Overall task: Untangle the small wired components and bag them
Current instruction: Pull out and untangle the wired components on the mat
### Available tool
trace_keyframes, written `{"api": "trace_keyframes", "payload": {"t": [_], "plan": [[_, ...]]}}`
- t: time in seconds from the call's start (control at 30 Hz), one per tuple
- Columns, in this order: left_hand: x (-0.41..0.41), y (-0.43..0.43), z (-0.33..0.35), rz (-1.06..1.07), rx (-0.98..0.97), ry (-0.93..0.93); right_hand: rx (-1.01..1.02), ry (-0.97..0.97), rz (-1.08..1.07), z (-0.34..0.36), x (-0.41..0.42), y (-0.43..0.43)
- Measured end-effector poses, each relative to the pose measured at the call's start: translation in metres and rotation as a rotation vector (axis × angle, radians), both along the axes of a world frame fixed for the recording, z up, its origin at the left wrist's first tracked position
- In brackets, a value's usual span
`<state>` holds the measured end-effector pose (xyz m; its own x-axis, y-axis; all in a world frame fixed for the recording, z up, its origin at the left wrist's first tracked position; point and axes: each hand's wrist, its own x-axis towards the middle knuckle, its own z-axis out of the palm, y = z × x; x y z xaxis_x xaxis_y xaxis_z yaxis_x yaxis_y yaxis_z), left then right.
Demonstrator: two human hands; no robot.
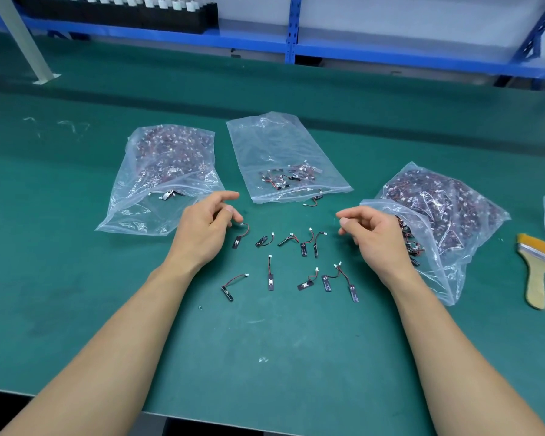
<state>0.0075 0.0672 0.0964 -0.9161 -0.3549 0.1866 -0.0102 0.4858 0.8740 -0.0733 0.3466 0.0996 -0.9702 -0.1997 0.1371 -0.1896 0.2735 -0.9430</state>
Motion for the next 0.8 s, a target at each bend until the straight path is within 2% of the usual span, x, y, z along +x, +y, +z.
{"api": "trace_keyframes", "payload": {"t": [0.8], "plan": [[0.0004, -0.0014, -0.0022, -0.023, -0.019, -0.006, 0.037, 0.016, 0.023, -0.0021, -0.0006, -0.0008]]}}
